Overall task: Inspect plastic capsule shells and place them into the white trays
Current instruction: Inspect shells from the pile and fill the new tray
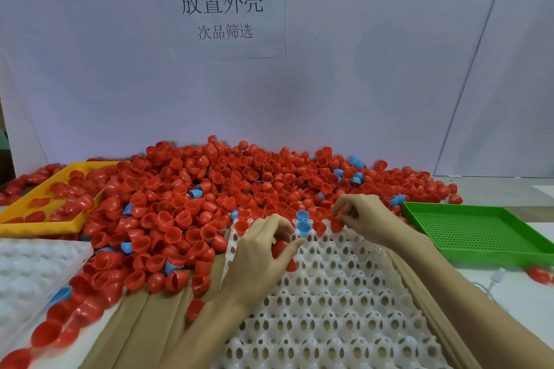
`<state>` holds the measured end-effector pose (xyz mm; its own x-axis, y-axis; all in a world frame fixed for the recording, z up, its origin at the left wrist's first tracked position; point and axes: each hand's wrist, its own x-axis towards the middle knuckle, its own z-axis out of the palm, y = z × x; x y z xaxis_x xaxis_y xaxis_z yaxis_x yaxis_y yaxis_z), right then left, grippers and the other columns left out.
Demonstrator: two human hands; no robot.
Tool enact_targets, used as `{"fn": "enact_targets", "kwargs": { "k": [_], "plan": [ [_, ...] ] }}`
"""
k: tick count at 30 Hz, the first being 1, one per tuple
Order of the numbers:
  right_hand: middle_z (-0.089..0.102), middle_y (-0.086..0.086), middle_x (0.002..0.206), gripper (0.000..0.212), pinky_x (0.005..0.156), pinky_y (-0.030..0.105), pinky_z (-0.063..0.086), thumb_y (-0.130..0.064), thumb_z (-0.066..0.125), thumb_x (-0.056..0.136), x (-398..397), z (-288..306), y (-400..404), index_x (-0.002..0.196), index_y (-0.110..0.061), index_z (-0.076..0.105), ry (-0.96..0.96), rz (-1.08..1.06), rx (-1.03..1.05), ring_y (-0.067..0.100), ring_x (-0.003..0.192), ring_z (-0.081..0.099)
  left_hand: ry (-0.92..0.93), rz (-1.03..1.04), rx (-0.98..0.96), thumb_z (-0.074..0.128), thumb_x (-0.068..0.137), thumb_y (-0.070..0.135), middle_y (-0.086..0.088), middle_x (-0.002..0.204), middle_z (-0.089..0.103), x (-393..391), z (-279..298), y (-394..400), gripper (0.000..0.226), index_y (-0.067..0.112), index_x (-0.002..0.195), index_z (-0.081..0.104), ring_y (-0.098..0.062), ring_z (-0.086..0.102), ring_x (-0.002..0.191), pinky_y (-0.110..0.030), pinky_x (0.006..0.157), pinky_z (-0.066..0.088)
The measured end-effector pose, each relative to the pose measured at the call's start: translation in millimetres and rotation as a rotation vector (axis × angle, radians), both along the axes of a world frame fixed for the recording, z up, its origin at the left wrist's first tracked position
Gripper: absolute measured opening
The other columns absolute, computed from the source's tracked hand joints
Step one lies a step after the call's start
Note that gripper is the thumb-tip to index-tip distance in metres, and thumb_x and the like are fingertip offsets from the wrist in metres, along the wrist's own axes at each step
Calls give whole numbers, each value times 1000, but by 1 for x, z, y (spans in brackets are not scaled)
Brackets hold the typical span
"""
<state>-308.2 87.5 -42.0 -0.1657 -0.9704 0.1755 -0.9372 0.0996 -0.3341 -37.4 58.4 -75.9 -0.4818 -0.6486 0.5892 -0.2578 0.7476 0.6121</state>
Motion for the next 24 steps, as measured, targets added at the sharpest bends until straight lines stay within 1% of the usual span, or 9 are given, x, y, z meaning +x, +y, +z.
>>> {"fn": "enact_targets", "kwargs": {
  "k": [2, 4, 7, 10, 13, 15, 17, 21, 24],
  "plan": [
    [73, -3, 92, 16, 70, 15, 53, -11, 64, 103, 1, 0, 0, 116, -16, 72, 34, 9, 2, 5, 80, 67, 16, -9, -3, 74, 96, 41, 17, 94, 63, -1, 0, 0, 16, 28, 98, 64, -12, 63, 96, -22, 88, 50],
    [72, -3, 93, 16, 76, 19, 56, -13, 65, 102, 3, 0, 2, 116, -15, 73, 22, 1, -16, 7, 82, 67, 25, -19, 4, 75, 94, 42, 15, 96, 63, -1, 0, -1, 19, 27, 98, 64, -14, 63, 94, -26, 86, 52],
    [71, -6, 96, 16, 81, 21, 57, -14, 68, 101, 7, -2, 8, 116, -16, 74, -46, -21, -78, 4, 85, 66, 35, -29, 13, 75, 93, 46, 15, 97, 63, -1, 0, -2, 23, 26, 98, 65, -13, 64, 95, -28, 84, 54],
    [71, -9, 95, 13, 79, 19, 58, -16, 70, 99, 17, -3, 20, 109, -24, 75, -177, -30, -183, 3, 84, 67, 39, -39, 23, 74, 93, 48, 16, 93, 65, 0, 0, -1, 23, 26, 97, 67, -13, 66, 94, -28, 83, 55],
    [77, -7, 88, 14, 74, 21, 59, -19, 72, 98, 32, -1, 35, 102, -31, 76, -414, 69, -199, 5, 83, 72, 62, -47, 57, 74, 95, 44, 15, 91, 67, 0, 1, -1, 18, 27, 96, 68, -14, 67, 93, -27, 83, 55],
    [79, -7, 94, 14, 73, 22, 59, -21, 74, 98, 43, 2, 45, 106, -32, 77, -541, 180, -141, 10, 86, 76, 99, -37, 104, 73, 97, 41, 15, 93, 69, 0, 3, -2, 13, 29, 96, 69, -13, 68, 96, -25, 84, 55],
    [79, -5, 101, 16, 76, 24, 61, -24, 76, 97, 54, 5, 53, 111, -31, 77, -636, 271, -83, 15, 93, 77, 136, -23, 153, 69, 98, 41, 17, 95, 71, 0, 4, -2, 10, 32, 96, 70, -11, 70, 98, -22, 85, 56],
    [76, -7, 111, 26, 81, 28, 63, -32, 81, 92, 67, 4, 59, 117, -36, 73, -721, 383, -46, 15, 102, 76, 183, -25, 221, 63, 99, 47, 16, 95, 73, 0, 4, -1, 14, 35, 97, 70, -9, 72, 95, -20, 78, 58],
    [73, -11, 111, 27, 83, 33, 64, -33, 86, 87, 71, -1, 59, 110, -39, 73, -647, 357, -71, 13, 100, 74, 193, -23, 220, 63, 99, 48, 15, 94, 72, -1, 5, -1, 14, 35, 96, 70, -8, 71, 93, -13, 74, 53]
  ]
}}
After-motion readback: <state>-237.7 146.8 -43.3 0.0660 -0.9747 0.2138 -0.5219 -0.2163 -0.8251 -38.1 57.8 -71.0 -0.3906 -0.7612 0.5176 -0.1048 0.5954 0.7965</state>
